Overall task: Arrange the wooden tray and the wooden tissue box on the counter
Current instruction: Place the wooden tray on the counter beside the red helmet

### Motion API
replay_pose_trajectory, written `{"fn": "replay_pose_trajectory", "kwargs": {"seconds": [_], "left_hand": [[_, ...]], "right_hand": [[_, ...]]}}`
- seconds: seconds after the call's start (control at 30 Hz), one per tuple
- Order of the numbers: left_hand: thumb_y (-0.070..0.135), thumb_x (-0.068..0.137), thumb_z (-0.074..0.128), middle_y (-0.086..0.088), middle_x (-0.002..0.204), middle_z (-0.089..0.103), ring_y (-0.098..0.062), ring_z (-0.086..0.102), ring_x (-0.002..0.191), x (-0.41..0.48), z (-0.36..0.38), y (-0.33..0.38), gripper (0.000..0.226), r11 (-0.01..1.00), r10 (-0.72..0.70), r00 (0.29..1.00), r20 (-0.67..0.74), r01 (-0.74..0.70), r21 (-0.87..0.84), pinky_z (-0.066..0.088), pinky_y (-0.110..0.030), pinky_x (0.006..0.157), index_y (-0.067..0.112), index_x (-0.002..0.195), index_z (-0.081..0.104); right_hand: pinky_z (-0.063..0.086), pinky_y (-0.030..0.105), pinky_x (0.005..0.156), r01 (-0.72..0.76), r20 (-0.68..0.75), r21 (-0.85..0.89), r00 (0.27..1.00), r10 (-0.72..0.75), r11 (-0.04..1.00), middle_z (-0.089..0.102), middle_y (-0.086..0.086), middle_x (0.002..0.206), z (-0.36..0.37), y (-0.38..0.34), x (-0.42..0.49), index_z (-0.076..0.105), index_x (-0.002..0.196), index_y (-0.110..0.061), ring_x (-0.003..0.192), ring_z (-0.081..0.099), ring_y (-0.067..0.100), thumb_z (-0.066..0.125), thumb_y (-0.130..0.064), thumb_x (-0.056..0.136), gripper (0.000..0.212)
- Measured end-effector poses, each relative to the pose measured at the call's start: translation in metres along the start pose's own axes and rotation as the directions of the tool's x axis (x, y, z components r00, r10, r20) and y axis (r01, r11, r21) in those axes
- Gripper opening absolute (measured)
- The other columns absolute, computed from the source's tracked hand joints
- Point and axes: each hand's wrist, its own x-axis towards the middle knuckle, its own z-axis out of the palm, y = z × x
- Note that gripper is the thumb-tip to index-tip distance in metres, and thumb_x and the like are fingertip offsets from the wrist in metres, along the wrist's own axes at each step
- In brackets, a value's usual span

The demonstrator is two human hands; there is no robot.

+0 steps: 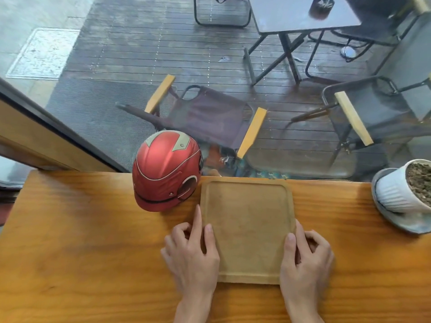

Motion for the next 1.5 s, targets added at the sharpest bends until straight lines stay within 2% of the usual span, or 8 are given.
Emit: {"fn": "replay_pose_trajectory", "kwargs": {"seconds": [0.13, 0.27, 0.8, 0.9, 1.0, 1.07, 1.2, 1.5], "left_hand": [[0.045, 0.091, 0.047, -0.006, 0.119, 0.056, -0.031, 0.047, 0.115, -0.002, 0.003, -0.001, 0.049, 0.999, -0.03, 0.999, 0.014, 0.03, 0.012, 0.037, -0.047, 0.095, 0.032, 0.137, 0.06], [0.042, 0.093, 0.048, -0.012, 0.149, 0.044, -0.032, 0.026, 0.149, 0.001, 0.003, -0.004, 0.047, 1.0, 0.005, 1.0, 0.011, -0.004, -0.029, 0.012, -0.056, 0.124, 0.029, 0.136, 0.061], [0.055, 0.092, 0.029, 0.005, 0.164, 0.024, -0.02, 0.014, 0.156, 0.003, -0.005, -0.002, 0.062, 0.998, 0.033, 0.991, 0.128, -0.026, -0.06, 0.0, -0.056, 0.125, 0.034, 0.149, 0.041], [0.063, 0.093, 0.031, -0.007, 0.17, 0.001, -0.024, 0.003, 0.157, -0.004, -0.012, -0.026, 0.067, 0.973, 0.233, 0.945, 0.231, -0.228, -0.045, -0.006, -0.054, 0.125, 0.046, 0.156, 0.015], [0.069, 0.091, 0.037, -0.016, 0.168, 0.013, -0.036, 0.014, 0.155, -0.017, -0.02, -0.056, 0.071, 0.813, 0.518, 0.782, 0.347, -0.576, 0.083, 0.009, -0.067, 0.119, 0.042, 0.155, 0.025], [0.075, 0.087, 0.041, -0.018, 0.166, 0.019, -0.038, 0.019, 0.154, -0.019, -0.02, -0.064, 0.076, 0.753, 0.567, 0.741, 0.361, -0.643, 0.138, 0.014, -0.073, 0.116, 0.041, 0.154, 0.03], [0.077, 0.087, 0.04, -0.021, 0.166, 0.018, -0.036, 0.02, 0.154, -0.017, -0.02, -0.059, 0.076, 0.736, 0.547, 0.738, 0.396, -0.649, 0.194, 0.017, -0.076, 0.113, 0.042, 0.154, 0.029], [0.076, 0.084, 0.05, -0.028, 0.157, 0.034, -0.038, 0.028, 0.151, -0.017, -0.017, -0.061, 0.078, 0.75, 0.577, 0.739, 0.347, -0.648, 0.133, 0.02, -0.077, 0.112, 0.041, 0.152, 0.034]], "right_hand": [[0.049, 0.05, 0.083, -0.021, 0.043, -0.08, 0.999, 0.024, 0.997, 0.05, 0.007, 0.111, -0.002, -0.003, 0.004, 0.065, 0.132, -0.023, 0.104, 0.044, 0.028, 0.042, -0.043, 0.096, 0.047], [0.047, 0.055, 0.088, -0.061, 0.017, -0.065, 0.998, 0.062, 0.996, 0.048, 0.002, 0.109, -0.001, -0.003, 0.004, 0.068, 0.129, -0.026, 0.108, 0.042, 0.027, 0.043, -0.045, 0.094, 0.048], [0.041, 0.049, 0.095, -0.017, 0.177, -0.105, 0.984, 0.035, 0.994, 0.053, 0.009, 0.119, -0.01, -0.006, 0.005, 0.061, 0.138, -0.022, 0.117, 0.044, 0.032, 0.031, -0.056, 0.092, 0.064], [0.036, 0.045, 0.108, 0.162, 0.356, -0.093, 0.927, -0.119, 0.982, 0.046, 0.006, 0.139, -0.027, 0.012, 0.003, 0.044, 0.15, -0.022, 0.134, 0.035, 0.026, 0.019, -0.075, 0.09, 0.084], [0.042, 0.039, 0.108, 0.585, 0.506, -0.134, 0.734, -0.453, 0.8, 0.044, 0.009, 0.153, -0.049, 0.049, 0.001, 0.038, 0.153, -0.022, 0.144, 0.031, 0.025, 0.031, -0.076, 0.091, 0.082], [0.036, 0.043, 0.117, 0.729, 0.532, -0.129, 0.623, -0.573, 0.672, 0.043, 0.017, 0.154, -0.051, 0.065, 0.004, 0.039, 0.151, -0.023, 0.145, 0.032, 0.03, 0.038, -0.073, 0.091, 0.078], [0.024, 0.054, 0.119, 0.705, 0.452, -0.13, 0.667, -0.592, 0.697, 0.044, 0.019, 0.154, -0.046, 0.067, 0.004, 0.047, 0.148, -0.021, 0.147, 0.033, 0.029, 0.041, -0.056, 0.098, 0.061], [0.025, 0.046, 0.119, 0.716, 0.443, -0.111, 0.656, -0.61, 0.689, 0.051, 0.018, 0.148, -0.048, 0.066, 0.006, 0.044, 0.147, -0.025, 0.143, 0.038, 0.028, 0.04, -0.053, 0.1, 0.056]]}}
